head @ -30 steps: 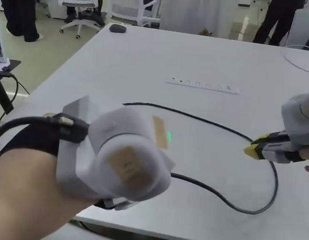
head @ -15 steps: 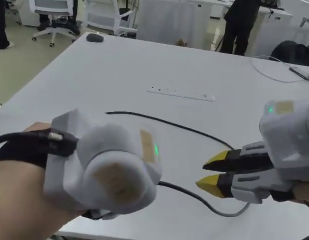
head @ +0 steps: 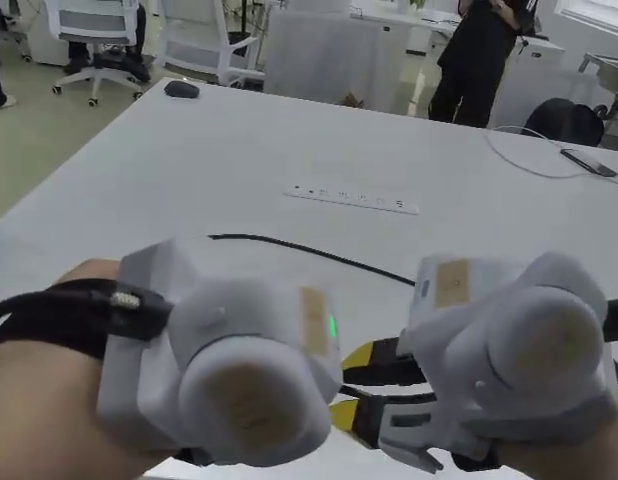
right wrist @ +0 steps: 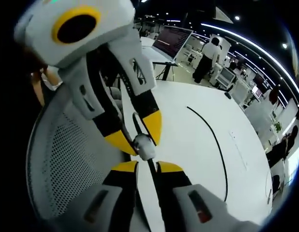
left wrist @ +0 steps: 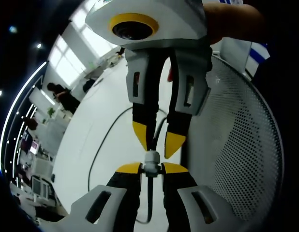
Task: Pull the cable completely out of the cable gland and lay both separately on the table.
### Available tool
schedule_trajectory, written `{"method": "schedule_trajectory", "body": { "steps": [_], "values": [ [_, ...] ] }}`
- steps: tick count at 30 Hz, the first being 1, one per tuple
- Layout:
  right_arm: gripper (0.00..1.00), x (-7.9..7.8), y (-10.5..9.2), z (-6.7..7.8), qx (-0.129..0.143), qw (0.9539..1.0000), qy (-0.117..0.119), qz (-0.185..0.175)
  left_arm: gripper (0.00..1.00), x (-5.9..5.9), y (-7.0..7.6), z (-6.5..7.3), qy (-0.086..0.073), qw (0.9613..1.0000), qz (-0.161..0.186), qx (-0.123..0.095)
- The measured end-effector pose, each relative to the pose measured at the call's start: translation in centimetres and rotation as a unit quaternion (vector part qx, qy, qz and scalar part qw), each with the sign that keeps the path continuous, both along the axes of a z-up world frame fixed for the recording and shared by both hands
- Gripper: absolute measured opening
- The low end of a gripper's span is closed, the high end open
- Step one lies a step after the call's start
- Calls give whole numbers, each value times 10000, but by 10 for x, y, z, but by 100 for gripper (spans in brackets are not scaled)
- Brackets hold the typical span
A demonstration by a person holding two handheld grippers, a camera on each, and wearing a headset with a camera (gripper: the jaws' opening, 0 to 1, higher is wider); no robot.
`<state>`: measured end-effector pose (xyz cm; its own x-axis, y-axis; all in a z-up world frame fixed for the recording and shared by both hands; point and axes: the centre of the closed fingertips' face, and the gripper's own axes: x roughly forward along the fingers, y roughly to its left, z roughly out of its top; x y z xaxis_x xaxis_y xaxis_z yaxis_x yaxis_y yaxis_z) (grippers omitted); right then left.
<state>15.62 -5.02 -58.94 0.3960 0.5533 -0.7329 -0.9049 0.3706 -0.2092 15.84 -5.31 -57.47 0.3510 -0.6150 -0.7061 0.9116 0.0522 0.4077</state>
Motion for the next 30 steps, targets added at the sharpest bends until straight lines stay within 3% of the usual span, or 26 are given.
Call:
{"method": "schedule_trajectory", "body": {
  "steps": [3, 5, 10, 17, 19, 21, 24, 26, 30],
  "values": [
    [5, 1, -8, 1, -248, 9992, -249, 188, 17, -4, -1, -3, 60, 9999, -85, 51],
    [5, -1, -12, -1, -146, 9999, -36, 37, 17, -2, 2, -3, -1, 9999, -59, 94],
    [4, 1, -24, 0, -98, 9999, -34, -133, 17, 5, 11, 0, -63, 9999, 41, 121],
    [4, 1, -51, -11, -523, 9978, 92, -398, 17, 10, 12, 2, -88, 9998, 133, 99],
    [11, 1, -48, -11, -657, 9971, 39, -377, 17, 10, 9, 2, -97, 9998, 106, 107],
    [18, 2, -31, -4, -520, 9985, -89, -178, 17, 10, 7, 2, -98, 9999, 82, 116],
    [15, 5, -9, 9, -222, 9995, -237, -30, 17, 9, 5, 3, -111, 9999, 68, 111],
    [15, 8, 6, 20, 46, 9988, -470, 160, 17, 8, 4, 5, -111, 9999, 56, 107],
    [8, 8, 4, 18, -101, 9987, -439, 226, 17, 9, 7, 8, -141, 9998, 101, 110]
  ]
}}
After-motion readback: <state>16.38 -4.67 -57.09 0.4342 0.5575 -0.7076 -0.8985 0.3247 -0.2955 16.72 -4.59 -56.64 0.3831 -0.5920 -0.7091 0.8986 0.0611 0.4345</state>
